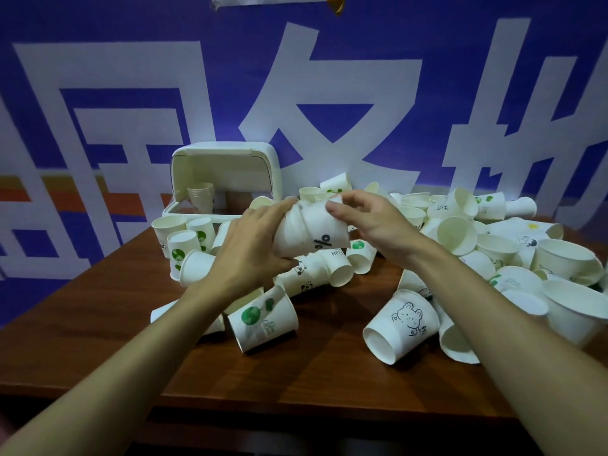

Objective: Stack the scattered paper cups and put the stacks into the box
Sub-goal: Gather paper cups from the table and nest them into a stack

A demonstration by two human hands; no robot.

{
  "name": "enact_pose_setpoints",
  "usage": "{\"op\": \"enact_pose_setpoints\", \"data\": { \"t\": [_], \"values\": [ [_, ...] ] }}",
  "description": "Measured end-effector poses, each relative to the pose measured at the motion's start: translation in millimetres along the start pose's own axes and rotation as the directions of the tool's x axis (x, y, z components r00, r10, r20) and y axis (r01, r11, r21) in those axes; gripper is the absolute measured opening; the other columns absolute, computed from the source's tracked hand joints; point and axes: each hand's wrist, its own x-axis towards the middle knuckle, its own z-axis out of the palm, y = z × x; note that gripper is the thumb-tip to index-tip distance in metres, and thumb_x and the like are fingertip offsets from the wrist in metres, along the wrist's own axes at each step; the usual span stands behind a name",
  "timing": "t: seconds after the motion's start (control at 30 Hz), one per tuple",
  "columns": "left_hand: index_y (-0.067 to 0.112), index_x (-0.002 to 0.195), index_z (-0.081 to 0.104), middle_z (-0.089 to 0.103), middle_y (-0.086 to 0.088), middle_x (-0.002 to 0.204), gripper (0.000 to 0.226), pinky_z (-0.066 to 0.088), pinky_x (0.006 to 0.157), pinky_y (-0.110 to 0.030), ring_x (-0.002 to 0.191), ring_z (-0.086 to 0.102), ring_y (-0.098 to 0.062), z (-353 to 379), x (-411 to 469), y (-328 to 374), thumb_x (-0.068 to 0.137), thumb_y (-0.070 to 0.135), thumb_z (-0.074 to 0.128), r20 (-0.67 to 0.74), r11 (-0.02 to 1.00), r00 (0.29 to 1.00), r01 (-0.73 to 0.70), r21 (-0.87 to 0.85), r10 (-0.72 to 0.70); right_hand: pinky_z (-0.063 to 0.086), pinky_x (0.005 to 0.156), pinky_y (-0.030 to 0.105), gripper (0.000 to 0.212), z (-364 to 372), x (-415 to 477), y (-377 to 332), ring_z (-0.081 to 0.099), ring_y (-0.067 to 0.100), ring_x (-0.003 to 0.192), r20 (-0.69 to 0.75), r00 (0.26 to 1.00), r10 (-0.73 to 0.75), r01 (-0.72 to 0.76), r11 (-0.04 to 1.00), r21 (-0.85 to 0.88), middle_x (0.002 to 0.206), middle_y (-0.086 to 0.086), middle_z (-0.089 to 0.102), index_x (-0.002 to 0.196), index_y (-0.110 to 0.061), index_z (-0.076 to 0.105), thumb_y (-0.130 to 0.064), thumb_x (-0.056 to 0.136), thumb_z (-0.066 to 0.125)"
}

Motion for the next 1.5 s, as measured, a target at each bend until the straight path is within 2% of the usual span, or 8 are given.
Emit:
{"op": "enact_pose_setpoints", "data": {
  "t": [0.23,0.4,0.6,0.8,0.9,1.13,1.3,1.5],
  "values": [
    [0.029,0.142,0.032,0.053,0.003,0.129,0.091,0.05,0.091,-0.043,0.113,0.053,-0.017,-20,-24,0,0.066,0.037,0.082,-0.015,0.965,0.995,0.093,-0.245,-0.1,0.043,0.104,0.039,0.058,51,-1,-22,0.052,0.013,0.123,0.284,0.959,-0.011,0.021,0.999,-0.031,0.13,-0.007,0.058,0.122,-0.037,0.059,-0.071,0.083,0.032],
    [0.038,0.147,0.012,0.036,0.012,0.135,0.098,0.049,0.083,-0.022,0.114,0.048,-0.011,-38,-68,-15,0.074,0.033,0.078,-0.058,0.856,0.955,0.232,-0.461,-0.29,0.051,0.085,0.033,0.045,73,-17,3,0.057,0.012,0.106,0.05,0.99,0.131,-0.106,0.934,-0.342,0.112,-0.007,0.057,0.116,-0.022,0.051,-0.055,0.086,0.058],
    [0.039,0.139,0.025,0.051,0.037,0.111,0.094,0.055,0.084,-0.032,0.099,0.059,0.006,-46,-117,-23,0.065,0.038,0.084,-0.008,0.77,0.944,0.264,-0.58,-0.329,0.042,0.075,0.032,0.031,92,-42,34,0.059,0.02,0.09,0.237,0.941,0.243,-0.047,0.784,-0.619,0.095,0.003,0.065,0.09,-0.013,0.061,-0.043,0.084,0.068],
    [0.035,0.132,0.032,0.053,0.021,0.108,0.091,0.047,0.078,-0.006,0.095,0.053,0.021,-41,-137,-25,0.062,0.021,0.088,0.079,0.77,0.939,0.32,-0.552,-0.334,0.045,0.079,0.038,0.017,77,-41,15,0.058,0.027,0.086,0.026,1.0,0.012,0.0,0.91,-0.414,0.091,0.01,0.065,0.091,-0.007,0.063,-0.021,0.096,0.054],
    [0.035,0.136,0.033,0.051,0.023,0.109,0.091,0.043,0.077,-0.001,0.094,0.049,0.025,-37,-135,-27,0.063,0.024,0.088,0.136,0.778,0.936,0.347,-0.524,-0.325,0.042,0.068,0.012,0.013,68,-43,-8,0.056,0.004,0.079,-0.094,0.988,-0.126,0.101,0.967,-0.236,0.085,-0.007,0.062,0.095,-0.016,0.062,-0.014,0.099,0.05],
    [0.037,0.141,0.03,0.045,0.003,0.132,0.097,0.041,0.105,-0.041,0.122,0.045,-0.012,-15,-118,-15,0.061,0.044,0.084,0.135,0.836,0.946,0.324,-0.443,-0.295,0.05,0.085,0.045,0.009,70,-42,-16,0.063,0.027,0.091,0.127,0.965,-0.231,0.256,0.934,-0.25,0.096,0.013,0.069,0.095,-0.011,0.066,-0.011,0.093,0.058],
    [0.028,0.145,0.026,0.049,0.003,0.125,0.107,0.045,0.101,-0.04,0.117,0.05,-0.013,-3,-114,-13,0.058,0.037,0.088,0.108,0.812,0.928,0.364,-0.455,-0.356,0.047,0.083,0.031,0.012,67,-42,-15,0.06,0.005,0.084,0.365,0.924,-0.111,0.23,0.925,-0.301,0.086,-0.014,0.068,0.088,-0.03,0.067,-0.022,0.088,0.058],
    [0.037,0.13,0.038,0.052,0.005,0.125,0.078,0.048,0.097,-0.04,0.114,0.052,-0.009,2,-108,-4,0.065,0.038,0.08,0.001,0.815,0.942,0.29,-0.502,-0.335,0.03,0.108,0.043,0.035,89,-40,-3,0.039,0.021,0.123,0.293,0.955,-0.045,0.207,0.81,-0.549,0.124,0.009,0.047,0.121,-0.013,0.057,-0.037,0.099,0.045]
  ]
}}
